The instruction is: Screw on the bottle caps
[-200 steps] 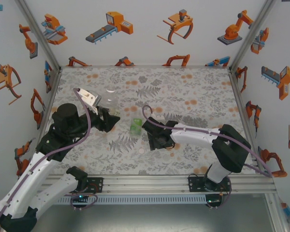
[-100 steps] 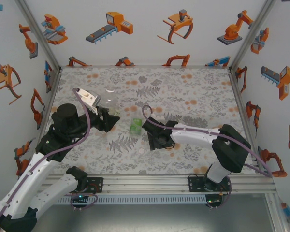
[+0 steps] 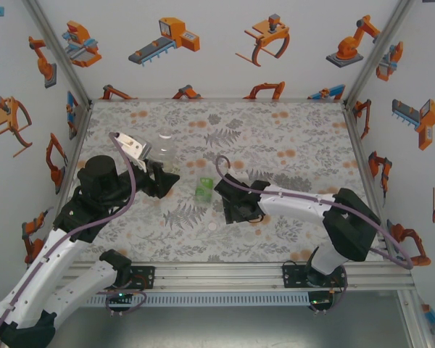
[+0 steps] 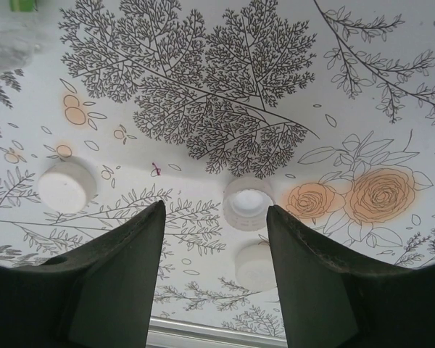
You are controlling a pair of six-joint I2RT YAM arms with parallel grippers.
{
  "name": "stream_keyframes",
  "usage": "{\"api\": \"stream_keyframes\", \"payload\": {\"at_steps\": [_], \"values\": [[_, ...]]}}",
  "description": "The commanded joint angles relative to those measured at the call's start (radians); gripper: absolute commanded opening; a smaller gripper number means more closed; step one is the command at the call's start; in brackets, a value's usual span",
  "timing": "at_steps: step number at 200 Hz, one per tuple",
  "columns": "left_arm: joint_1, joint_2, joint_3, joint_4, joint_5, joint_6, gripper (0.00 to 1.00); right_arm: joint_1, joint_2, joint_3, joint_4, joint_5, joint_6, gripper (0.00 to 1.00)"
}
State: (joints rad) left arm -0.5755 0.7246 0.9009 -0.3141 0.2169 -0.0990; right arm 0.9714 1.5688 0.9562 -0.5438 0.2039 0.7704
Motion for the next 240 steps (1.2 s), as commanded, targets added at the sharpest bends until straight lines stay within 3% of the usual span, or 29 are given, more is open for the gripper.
{"api": "stream_keyframes", "payload": {"at_steps": [1, 74, 240], "values": [[-0.002, 0.005, 0.004, 0.027, 0.005, -0.009, 0.01, -0.011, -0.036, -0.020, -0.008, 0.026, 0.013, 0.54], [-0.002, 0.018, 0.010, 0.034, 0.011, -0.013, 0.01, -0.023, -0.044, -0.061, 0.024, 0.012, 0.019, 0.47], [-0.003, 0.010, 0.000, 0.046, 0.002, -0.031, 0.01, -0.030, -0.052, -0.073, 0.039, -0.001, 0.010, 0.45]]}}
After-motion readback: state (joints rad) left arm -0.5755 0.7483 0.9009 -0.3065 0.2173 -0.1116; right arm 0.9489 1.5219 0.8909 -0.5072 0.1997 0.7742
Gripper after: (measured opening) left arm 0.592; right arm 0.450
